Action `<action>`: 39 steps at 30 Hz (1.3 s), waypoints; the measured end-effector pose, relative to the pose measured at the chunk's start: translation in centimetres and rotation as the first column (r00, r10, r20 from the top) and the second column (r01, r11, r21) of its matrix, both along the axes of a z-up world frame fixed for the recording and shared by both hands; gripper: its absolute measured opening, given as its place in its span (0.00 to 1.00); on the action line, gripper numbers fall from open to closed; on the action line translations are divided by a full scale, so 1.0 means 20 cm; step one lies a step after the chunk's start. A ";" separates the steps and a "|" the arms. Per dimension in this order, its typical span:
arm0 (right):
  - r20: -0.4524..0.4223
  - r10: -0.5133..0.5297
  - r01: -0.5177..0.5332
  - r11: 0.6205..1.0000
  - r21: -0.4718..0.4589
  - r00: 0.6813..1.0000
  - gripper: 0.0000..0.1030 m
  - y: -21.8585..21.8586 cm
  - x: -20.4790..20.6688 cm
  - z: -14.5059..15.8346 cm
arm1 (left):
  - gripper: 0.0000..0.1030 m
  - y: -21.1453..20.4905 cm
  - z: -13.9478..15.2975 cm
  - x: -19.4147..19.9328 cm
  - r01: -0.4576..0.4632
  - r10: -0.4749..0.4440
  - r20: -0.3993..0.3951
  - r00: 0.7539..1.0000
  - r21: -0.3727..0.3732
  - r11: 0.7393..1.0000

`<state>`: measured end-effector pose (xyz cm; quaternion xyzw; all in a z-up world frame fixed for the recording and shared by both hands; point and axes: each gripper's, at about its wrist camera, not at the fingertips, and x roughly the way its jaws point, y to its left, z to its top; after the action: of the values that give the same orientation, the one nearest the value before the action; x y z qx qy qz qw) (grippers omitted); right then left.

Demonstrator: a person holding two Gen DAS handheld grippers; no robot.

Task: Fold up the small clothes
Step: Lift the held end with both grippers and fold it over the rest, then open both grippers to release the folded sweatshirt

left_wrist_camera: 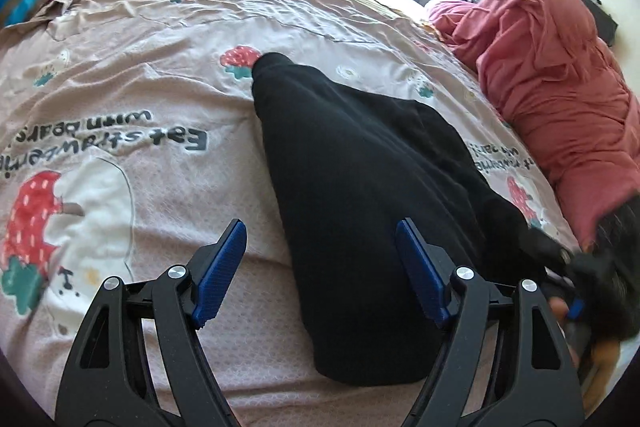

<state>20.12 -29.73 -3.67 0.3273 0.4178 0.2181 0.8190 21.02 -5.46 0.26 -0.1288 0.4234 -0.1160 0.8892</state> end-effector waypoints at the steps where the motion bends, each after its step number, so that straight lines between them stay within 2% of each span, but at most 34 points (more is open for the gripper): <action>1: -0.027 -0.008 0.008 1.000 0.010 1.000 0.47 -0.02 0.04 -0.02 | 0.67 0.00 0.00 0.00 0.002 -0.002 -0.001 1.000 -0.002 1.000; 2: -0.034 -0.010 0.010 1.000 0.001 0.999 0.19 -0.02 0.06 -0.03 | 0.67 0.00 0.01 -0.01 0.007 -0.007 0.000 1.000 0.002 1.000; 3: -0.029 -0.012 0.011 1.000 -0.019 0.999 0.19 -0.02 0.06 -0.02 | 0.67 -0.01 0.02 -0.02 0.016 -0.016 0.010 1.000 0.019 1.000; 6: 0.063 -0.016 0.022 0.996 -0.088 0.998 0.17 -0.01 0.01 0.06 | 0.67 -0.05 0.03 -0.05 0.037 -0.039 0.030 0.999 0.063 0.997; 8: 0.071 -0.023 0.038 0.976 -0.214 0.997 0.19 0.04 0.01 0.05 | 0.67 -0.06 0.03 -0.06 0.047 -0.049 0.025 0.999 0.061 0.997; 10: 0.045 -0.025 0.039 0.943 -0.331 0.999 0.22 0.09 0.00 -0.01 | 0.68 -0.07 0.01 -0.06 0.056 -0.057 0.015 0.998 0.052 0.997; 12: 0.075 -0.031 0.057 0.925 -0.375 0.997 0.26 0.11 -0.03 0.01 | 0.68 -0.07 0.00 -0.07 0.053 -0.054 0.015 0.998 0.054 0.997; 14: 0.102 -0.047 0.087 0.896 -0.435 0.994 0.37 0.14 -0.07 0.04 | 0.68 -0.07 0.01 -0.08 0.050 -0.051 0.016 0.999 0.051 0.997; 15: 0.116 -0.053 0.101 0.881 -0.463 0.992 0.37 0.15 -0.09 0.06 | 0.68 -0.06 0.01 -0.09 0.049 -0.050 0.015 0.999 0.048 0.998; 19: 0.149 -0.066 0.135 0.848 -0.512 0.987 0.49 0.13 -0.18 0.07 | 0.72 -0.05 0.02 -0.12 0.050 -0.051 0.015 0.999 0.055 0.997; 22: 0.183 -0.079 0.167 0.829 -0.534 0.980 0.57 0.13 -0.22 0.11 | 0.72 -0.05 0.04 -0.15 0.051 -0.052 0.019 0.998 0.055 0.997; 29: 0.317 -0.088 0.259 0.792 -0.552 0.944 0.83 0.13 -0.42 0.27 | 0.76 -0.02 0.09 -0.25 0.044 -0.047 0.051 0.998 0.059 0.997; 34: 0.375 -0.074 0.288 0.780 -0.556 0.924 0.91 0.14 -0.53 0.36 | 0.81 0.00 0.14 -0.31 0.038 -0.043 0.081 0.996 0.058 0.998; 37: 0.400 -0.059 0.296 0.772 -0.562 0.915 0.93 0.15 -0.58 0.41 | 0.91 0.02 0.17 -0.36 0.027 -0.033 0.101 0.994 0.064 0.998; 39: 0.413 -0.056 0.303 0.769 -0.563 0.909 0.95 0.15 -0.61 0.43 | 0.91 0.03 0.20 -0.39 0.020 -0.027 0.113 0.993 0.063 0.998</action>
<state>7.94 -26.69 4.90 0.0340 0.2686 0.0469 0.9615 13.18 -4.82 4.24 -0.0896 0.3767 -0.1203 0.9141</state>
